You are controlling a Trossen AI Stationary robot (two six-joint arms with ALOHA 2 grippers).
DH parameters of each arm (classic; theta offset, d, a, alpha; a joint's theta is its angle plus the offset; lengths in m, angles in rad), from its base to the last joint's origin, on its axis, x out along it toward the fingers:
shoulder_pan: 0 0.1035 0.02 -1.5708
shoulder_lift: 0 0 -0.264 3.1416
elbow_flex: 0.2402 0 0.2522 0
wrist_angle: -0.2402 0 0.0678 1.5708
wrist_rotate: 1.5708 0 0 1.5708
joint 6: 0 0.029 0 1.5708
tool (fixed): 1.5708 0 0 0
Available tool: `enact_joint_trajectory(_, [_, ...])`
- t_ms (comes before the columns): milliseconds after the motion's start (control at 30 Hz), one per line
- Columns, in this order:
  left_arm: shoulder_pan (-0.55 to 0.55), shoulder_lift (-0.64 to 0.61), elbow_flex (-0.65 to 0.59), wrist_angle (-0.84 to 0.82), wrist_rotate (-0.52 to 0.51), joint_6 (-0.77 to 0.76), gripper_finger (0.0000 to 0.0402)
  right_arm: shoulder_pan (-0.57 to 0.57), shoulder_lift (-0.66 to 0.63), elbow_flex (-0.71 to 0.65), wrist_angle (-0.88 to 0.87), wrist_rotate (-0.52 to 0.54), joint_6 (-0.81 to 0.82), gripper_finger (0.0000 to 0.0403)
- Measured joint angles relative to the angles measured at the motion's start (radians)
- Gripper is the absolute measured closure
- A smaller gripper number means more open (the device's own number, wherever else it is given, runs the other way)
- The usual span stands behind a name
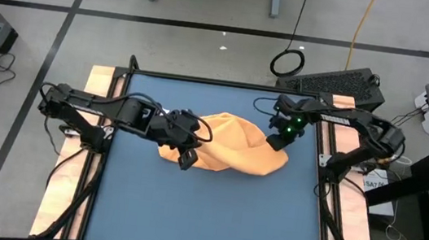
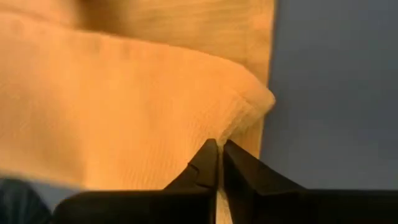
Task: Roll towel
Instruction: Roll the yellow towel
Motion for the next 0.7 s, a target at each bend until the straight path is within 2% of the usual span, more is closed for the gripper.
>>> enact_joint_trajectory(200, [-0.002,0.000,0.052,0.015,0.001,-0.026,0.0398,0.002,-0.263,0.039,-0.174,-0.183,-0.002,0.0399])
enact_joint_trajectory(300, [-0.001,-0.007,0.095,0.045,0.000,-0.013,0.0398,0.003,-0.430,0.080,-0.172,-0.255,0.122,0.0400])
enact_joint_trajectory(400, [0.020,-0.016,0.143,0.121,-0.058,0.064,0.0398,0.003,-0.588,0.144,-0.050,-0.251,0.300,0.0400])
enact_joint_trajectory(467, [0.047,-0.019,0.168,0.169,-0.134,0.150,0.0398,0.003,-0.670,0.188,0.097,-0.187,0.421,0.0400])
enact_joint_trajectory(567, [0.114,-0.021,0.186,0.333,-0.221,0.328,0.0398,-0.002,-0.734,0.255,0.299,-0.003,0.516,0.0401])
enact_joint_trajectory(633, [0.181,-0.021,0.186,0.477,-0.227,0.432,0.0398,-0.006,-0.729,0.311,0.401,0.108,0.521,0.0402])
enact_joint_trajectory(700, [0.257,-0.013,0.186,0.639,-0.184,0.505,0.0398,-0.015,-0.692,0.379,0.485,0.178,0.484,0.0402])
